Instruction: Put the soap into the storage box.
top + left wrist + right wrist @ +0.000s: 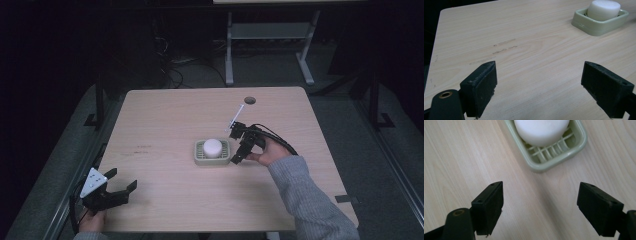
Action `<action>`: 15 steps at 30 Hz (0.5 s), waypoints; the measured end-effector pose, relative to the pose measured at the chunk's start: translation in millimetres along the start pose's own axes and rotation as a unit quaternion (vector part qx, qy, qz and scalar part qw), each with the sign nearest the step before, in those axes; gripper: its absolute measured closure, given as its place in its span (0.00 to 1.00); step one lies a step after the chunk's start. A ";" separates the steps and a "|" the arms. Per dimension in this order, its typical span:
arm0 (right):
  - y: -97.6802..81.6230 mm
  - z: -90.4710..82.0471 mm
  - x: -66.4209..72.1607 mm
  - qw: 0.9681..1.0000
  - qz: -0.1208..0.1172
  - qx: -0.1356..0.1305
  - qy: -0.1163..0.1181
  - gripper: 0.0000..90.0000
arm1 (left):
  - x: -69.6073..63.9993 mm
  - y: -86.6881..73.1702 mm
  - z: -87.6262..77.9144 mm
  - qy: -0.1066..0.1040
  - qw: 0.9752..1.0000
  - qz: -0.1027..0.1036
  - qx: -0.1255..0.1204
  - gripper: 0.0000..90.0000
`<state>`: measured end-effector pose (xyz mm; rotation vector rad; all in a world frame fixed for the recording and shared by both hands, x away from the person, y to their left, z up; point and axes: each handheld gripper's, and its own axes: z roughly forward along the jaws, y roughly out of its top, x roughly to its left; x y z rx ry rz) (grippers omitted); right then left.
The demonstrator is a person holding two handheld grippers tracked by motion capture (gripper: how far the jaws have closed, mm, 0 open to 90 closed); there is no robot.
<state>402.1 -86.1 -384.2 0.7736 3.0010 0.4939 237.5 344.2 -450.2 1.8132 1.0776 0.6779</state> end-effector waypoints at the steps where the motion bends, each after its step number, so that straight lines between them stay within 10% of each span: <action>1: -2.4 -0.2 0.1 1.000 0.003 0.000 0.000 0.23 | 0.0 -0.1 0.1 0.000 1.000 0.000 0.000 0.14; 15: -31.1 -0.4 -1.8 1.000 0.022 -0.007 -0.001 0.23 | -0.4 0.1 0.4 -0.001 1.000 0.004 0.005 0.14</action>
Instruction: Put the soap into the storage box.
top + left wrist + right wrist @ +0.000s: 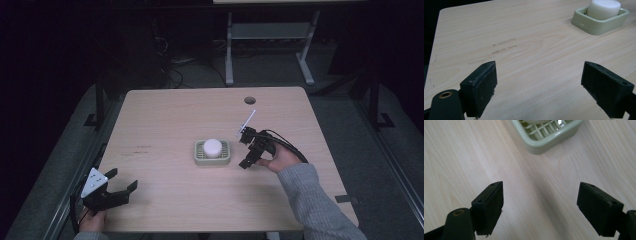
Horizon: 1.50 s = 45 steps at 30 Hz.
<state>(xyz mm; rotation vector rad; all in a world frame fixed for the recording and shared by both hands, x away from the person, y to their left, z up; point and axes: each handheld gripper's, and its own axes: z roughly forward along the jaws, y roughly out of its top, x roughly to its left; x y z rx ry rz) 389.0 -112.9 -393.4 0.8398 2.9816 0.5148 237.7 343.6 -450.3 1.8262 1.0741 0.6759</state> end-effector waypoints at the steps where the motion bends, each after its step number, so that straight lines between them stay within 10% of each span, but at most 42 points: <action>1: 0.0 0.0 0.0 1.000 0.000 0.000 0.000 0.23 | 0.1 0.0 0.0 0.000 1.000 0.001 0.000 0.14; 45: -92.4 7.1 7.6 0.998 0.055 -0.029 -0.002 0.23 | -3.7 -0.5 3.5 -0.003 1.000 0.007 0.007 0.14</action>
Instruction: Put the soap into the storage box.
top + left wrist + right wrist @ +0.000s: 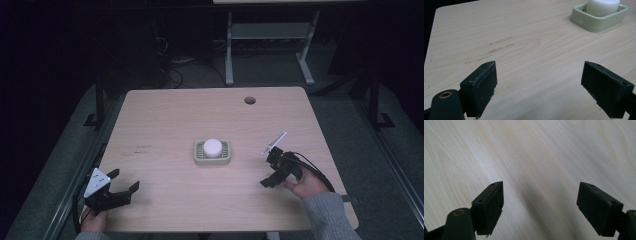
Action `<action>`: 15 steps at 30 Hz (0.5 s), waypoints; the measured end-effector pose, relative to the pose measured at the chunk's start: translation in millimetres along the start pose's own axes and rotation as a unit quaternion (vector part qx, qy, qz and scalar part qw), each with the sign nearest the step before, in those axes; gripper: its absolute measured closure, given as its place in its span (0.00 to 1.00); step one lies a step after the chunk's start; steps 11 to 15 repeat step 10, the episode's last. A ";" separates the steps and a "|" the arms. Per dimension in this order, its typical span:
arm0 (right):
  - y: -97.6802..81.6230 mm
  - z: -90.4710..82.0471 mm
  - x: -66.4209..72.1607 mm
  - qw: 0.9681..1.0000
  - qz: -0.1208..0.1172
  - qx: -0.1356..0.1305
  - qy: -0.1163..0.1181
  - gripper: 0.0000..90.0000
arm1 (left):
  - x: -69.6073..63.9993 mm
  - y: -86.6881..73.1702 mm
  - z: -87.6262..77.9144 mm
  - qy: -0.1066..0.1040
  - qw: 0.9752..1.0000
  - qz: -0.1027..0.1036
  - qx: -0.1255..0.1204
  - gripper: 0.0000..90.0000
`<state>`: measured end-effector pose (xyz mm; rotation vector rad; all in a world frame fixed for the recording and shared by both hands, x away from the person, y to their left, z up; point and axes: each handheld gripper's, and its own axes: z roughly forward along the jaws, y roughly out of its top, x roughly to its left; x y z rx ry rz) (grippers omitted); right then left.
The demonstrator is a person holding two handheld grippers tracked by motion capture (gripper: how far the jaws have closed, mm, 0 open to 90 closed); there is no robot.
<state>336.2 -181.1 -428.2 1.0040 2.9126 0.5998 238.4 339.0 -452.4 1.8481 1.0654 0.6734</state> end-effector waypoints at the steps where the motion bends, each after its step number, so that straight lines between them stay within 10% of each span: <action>1: -4.7 -0.2 2.6 1.000 -0.001 -0.004 -0.004 0.23 | -0.3 0.1 0.2 0.000 1.000 0.001 0.002 0.14; 15: -21.9 -4.5 10.3 1.000 0.005 -0.023 -0.014 0.23 | -0.6 0.4 1.0 -0.001 1.000 0.001 0.002 0.14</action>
